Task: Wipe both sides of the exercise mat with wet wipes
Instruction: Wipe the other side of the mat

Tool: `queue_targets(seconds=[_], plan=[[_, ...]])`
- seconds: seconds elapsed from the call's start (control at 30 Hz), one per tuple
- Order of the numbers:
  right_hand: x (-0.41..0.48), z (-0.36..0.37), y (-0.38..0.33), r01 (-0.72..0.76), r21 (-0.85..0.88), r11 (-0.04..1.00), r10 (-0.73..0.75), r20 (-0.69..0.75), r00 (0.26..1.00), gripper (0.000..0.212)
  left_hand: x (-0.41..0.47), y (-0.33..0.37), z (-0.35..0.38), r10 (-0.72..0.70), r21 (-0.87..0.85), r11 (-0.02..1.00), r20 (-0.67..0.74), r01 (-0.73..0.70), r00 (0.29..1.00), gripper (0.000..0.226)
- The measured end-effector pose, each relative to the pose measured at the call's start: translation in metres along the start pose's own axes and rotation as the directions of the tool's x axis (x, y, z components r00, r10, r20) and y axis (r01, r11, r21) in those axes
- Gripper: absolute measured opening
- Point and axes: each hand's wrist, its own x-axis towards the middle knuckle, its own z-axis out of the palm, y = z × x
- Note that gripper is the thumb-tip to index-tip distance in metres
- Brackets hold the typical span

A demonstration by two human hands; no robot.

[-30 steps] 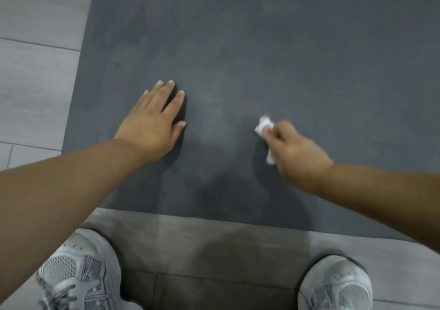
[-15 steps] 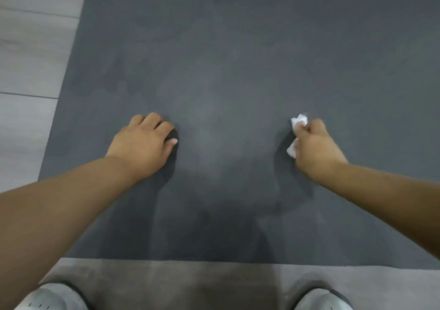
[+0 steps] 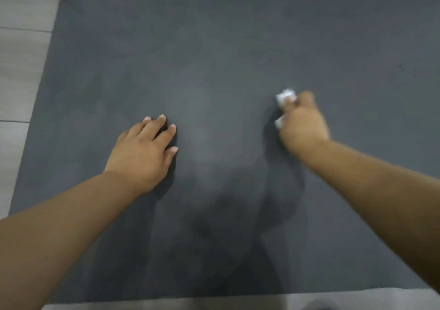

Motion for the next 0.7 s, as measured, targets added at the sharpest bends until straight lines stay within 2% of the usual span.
queue_targets(seconds=[0.03,0.07,0.1,0.13,0.17,0.2,0.23,0.3,0.33,0.4,0.43,0.47,0.5,0.53,0.57,0.63,0.67,0.7], plan=[[-0.017,0.012,-0.02,0.214,0.06,0.975,-0.212,-0.039,0.977,0.054,0.003,0.002,-0.004,-0.017,-0.014,1.0,-0.019,0.016,1.0,0.038],[-0.036,0.022,-0.04,0.428,0.114,0.896,-0.427,-0.032,0.903,0.05,0.006,0.003,-0.006,-0.048,-0.033,0.998,-0.033,0.047,0.998,0.034],[-0.053,0.028,-0.057,0.59,0.184,0.786,-0.607,0.051,0.793,0.042,0.01,0.005,-0.009,-0.082,-0.057,0.995,-0.04,0.08,0.996,0.033],[-0.062,0.028,-0.068,0.698,0.209,0.685,-0.727,0.135,0.673,0.037,0.013,0.005,-0.009,-0.103,-0.077,0.992,-0.052,0.098,0.993,0.035],[-0.059,0.027,-0.068,0.747,0.2,0.634,-0.773,0.164,0.612,0.038,0.017,0.003,-0.008,-0.104,-0.087,0.991,-0.074,0.097,0.992,0.038],[-0.046,0.023,-0.063,0.745,0.146,0.651,-0.759,0.128,0.639,0.036,0.022,0.0,-0.008,-0.091,-0.088,0.993,-0.089,0.083,0.992,0.043],[-0.025,0.021,-0.051,0.701,0.07,0.709,-0.705,0.049,0.708,0.031,0.026,-0.001,-0.009,-0.074,-0.09,0.994,-0.087,0.066,0.993,0.047],[0.023,0.008,-0.018,0.355,0.005,0.935,-0.354,-0.03,0.935,0.023,0.035,-0.005,-0.011,-0.048,-0.108,0.993,-0.036,0.043,0.998,0.053],[0.043,0.0,-0.003,0.127,-0.004,0.992,-0.127,-0.072,0.989,0.024,0.039,-0.006,-0.011,-0.046,-0.104,0.994,-0.002,0.046,0.999,0.054],[0.062,-0.007,0.011,-0.145,0.007,0.989,0.146,-0.088,0.985,0.038,0.046,-0.007,-0.012,-0.05,-0.086,0.995,0.035,0.053,0.998,0.055],[0.061,-0.008,0.004,-0.163,0.012,0.987,0.163,-0.082,0.983,0.043,0.05,-0.006,-0.013,-0.053,-0.085,0.995,0.049,0.058,0.997,0.056],[0.055,-0.003,-0.008,-0.068,0.05,0.996,0.072,-0.097,0.993,0.047,0.053,-0.005,-0.013,-0.058,-0.086,0.994,0.068,0.064,0.996,0.055],[0.044,0.004,-0.024,0.14,0.072,0.988,-0.129,-0.139,0.982,0.048,0.055,-0.003,-0.014,-0.062,-0.081,0.994,0.082,0.069,0.995,0.055],[0.029,0.016,-0.039,0.374,0.096,0.922,-0.356,-0.165,0.92,0.044,0.055,-0.002,-0.015,-0.069,-0.077,0.994,0.092,0.076,0.993,0.054],[0.015,0.021,-0.051,0.562,0.114,0.819,-0.542,-0.166,0.824,0.034,0.055,0.0,-0.016,-0.08,-0.075,0.993,0.093,0.087,0.992,0.053],[0.008,0.017,-0.056,0.689,0.14,0.711,-0.694,-0.022,0.72,0.02,0.056,0.001,-0.018,-0.092,-0.067,0.993,0.095,0.099,0.991,0.052],[0.018,0.012,-0.049,0.706,0.08,0.703,-0.709,0.01,0.705,0.023,0.058,0.001,-0.02,-0.092,-0.055,0.994,0.095,0.098,0.991,0.051],[0.036,0.009,-0.036,0.677,-0.016,0.736,-0.677,-0.025,0.735,0.028,0.059,0.0,-0.022,-0.088,-0.038,0.995,0.089,0.092,0.992,0.05]])
